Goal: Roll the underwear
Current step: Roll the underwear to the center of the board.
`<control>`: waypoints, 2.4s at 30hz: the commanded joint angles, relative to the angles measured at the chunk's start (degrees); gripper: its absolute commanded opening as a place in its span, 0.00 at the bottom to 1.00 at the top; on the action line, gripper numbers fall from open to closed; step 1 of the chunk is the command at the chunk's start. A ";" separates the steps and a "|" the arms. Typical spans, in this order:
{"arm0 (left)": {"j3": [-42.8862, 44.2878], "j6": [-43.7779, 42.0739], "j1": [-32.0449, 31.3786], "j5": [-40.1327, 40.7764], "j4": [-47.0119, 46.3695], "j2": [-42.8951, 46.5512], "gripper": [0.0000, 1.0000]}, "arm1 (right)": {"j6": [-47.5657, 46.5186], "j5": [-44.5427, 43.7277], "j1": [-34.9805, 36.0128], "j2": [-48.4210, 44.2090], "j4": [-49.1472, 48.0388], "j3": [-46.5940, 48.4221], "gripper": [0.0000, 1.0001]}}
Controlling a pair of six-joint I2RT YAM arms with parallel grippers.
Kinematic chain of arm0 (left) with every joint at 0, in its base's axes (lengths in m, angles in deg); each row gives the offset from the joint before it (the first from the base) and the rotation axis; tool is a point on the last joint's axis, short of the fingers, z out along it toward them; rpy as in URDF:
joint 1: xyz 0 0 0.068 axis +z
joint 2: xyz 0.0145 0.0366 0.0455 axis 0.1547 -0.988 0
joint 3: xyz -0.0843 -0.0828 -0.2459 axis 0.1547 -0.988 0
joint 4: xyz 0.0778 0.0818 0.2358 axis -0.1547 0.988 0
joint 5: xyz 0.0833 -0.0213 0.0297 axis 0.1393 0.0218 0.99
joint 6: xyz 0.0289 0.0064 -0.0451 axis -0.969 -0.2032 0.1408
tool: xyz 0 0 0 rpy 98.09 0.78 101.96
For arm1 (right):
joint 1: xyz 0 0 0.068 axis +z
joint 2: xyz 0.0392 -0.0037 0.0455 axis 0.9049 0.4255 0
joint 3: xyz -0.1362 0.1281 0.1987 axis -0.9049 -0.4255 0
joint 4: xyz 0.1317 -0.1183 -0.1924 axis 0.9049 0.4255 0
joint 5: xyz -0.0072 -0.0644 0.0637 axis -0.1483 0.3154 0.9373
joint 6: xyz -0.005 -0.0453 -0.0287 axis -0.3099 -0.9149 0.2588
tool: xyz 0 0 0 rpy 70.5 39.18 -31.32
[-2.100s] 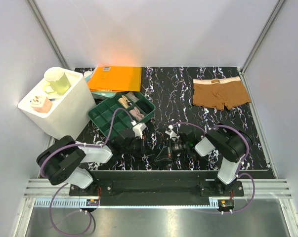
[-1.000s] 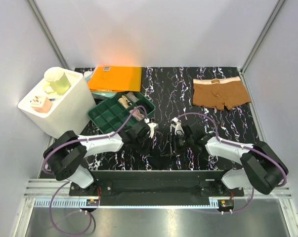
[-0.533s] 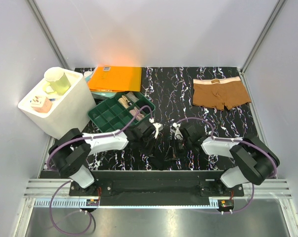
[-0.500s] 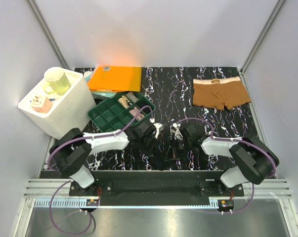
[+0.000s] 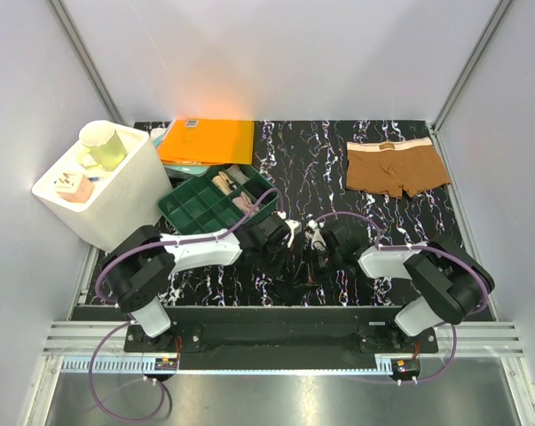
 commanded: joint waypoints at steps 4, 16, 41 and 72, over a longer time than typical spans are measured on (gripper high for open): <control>3.35 0.43 -0.52 2.76 2.66 -2.43 0.00 | -1.99 -6.95 0.32 -7.27 10.54 0.22 0.52; 2.21 0.87 -0.43 4.17 3.71 -0.32 0.00 | 12.40 -15.30 5.85 -26.44 18.06 -3.20 0.70; 2.38 1.04 -0.96 4.17 4.42 1.18 0.00 | 25.08 -21.46 12.71 -19.51 4.42 -8.31 0.74; 1.15 2.53 -1.49 3.73 2.57 4.25 0.15 | 26.14 -27.34 14.47 -10.36 5.83 -7.51 0.13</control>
